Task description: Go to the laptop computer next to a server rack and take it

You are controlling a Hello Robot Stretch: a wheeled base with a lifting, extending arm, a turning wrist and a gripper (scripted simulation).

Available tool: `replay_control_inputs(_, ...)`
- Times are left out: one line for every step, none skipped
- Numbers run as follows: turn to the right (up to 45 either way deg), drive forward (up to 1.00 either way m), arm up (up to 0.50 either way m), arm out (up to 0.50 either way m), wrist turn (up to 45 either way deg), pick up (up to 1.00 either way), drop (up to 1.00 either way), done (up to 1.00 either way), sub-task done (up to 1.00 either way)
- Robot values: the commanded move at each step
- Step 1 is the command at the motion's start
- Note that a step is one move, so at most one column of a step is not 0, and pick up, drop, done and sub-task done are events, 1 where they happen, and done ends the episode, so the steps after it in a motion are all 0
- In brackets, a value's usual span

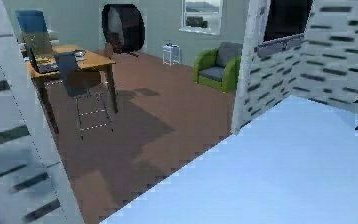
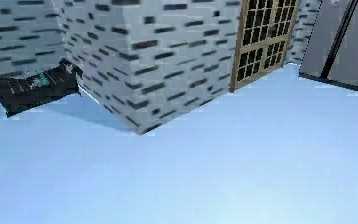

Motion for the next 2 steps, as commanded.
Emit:
replay_control_inputs(0.0, 1.0, 0.0, 0.0, 0.0, 0.0, 0.0, 0.0, 0.0)
replay_control_inputs(27.0, 0.0, 0.0, 0.0, 0.0, 0.0, 0.0, 0.0, 0.0)
